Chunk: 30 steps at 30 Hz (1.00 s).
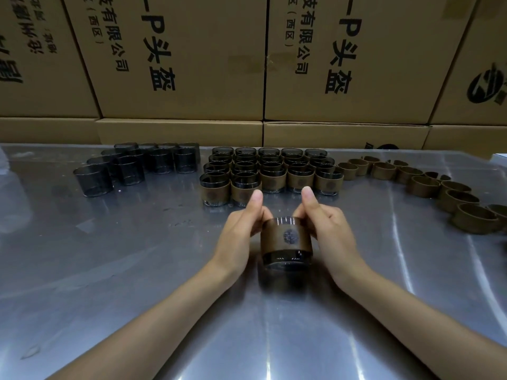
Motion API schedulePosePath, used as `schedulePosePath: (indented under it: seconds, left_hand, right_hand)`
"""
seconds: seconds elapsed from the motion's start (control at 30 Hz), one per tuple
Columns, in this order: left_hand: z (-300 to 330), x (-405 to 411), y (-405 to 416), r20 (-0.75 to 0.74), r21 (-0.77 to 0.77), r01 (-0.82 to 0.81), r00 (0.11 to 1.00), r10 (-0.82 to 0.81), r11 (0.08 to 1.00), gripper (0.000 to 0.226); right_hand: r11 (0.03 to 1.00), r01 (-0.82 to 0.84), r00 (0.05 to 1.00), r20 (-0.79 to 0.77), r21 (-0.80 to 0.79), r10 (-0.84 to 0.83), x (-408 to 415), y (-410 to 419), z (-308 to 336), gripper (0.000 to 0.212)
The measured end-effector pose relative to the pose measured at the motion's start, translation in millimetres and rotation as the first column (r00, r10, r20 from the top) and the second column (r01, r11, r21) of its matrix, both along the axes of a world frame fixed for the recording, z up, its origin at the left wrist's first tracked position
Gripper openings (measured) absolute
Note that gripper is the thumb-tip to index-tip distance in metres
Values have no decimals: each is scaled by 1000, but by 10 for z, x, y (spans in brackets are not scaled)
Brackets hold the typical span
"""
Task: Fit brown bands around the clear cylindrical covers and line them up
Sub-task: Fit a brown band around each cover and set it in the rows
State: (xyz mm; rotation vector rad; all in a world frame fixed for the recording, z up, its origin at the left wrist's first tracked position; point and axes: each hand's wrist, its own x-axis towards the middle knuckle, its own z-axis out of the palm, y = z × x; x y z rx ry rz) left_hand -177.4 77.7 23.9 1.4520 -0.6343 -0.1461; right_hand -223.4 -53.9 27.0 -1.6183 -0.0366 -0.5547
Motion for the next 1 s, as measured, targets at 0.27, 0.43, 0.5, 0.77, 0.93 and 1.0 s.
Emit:
schedulePosePath:
  seconds: [0.27, 0.43, 0.5, 0.77, 0.93, 1.0]
  left_hand:
    - [-81, 118, 3, 238, 154, -124, 967, 85, 980, 38]
    - [-104, 204, 54, 403, 277, -211, 911, 87, 937, 14]
    - [-112, 250, 76, 447, 281, -251, 889, 105, 926, 10]
    - [-145, 688, 408, 342, 175, -607, 776, 530, 775, 49]
    - [-202, 912, 507, 94, 223, -607, 792, 603, 763, 69]
    - [-190, 973, 483, 110, 260, -597, 799, 591, 759, 76]
  right_hand:
    - [885, 153, 978, 199, -439, -70, 27, -110, -130, 42]
    - [641, 232, 967, 247, -732, -68, 80, -267, -193, 27]
    - [652, 209, 977, 181, -729, -112, 127, -310, -220, 23]
    - [676, 204, 962, 18, -708, -271, 271, -419, -248, 20]
    - [642, 248, 928, -11, -726, -372, 497, -410, -217, 43]
    - [651, 270, 909, -35, -709, -415, 618, -404, -199, 55]
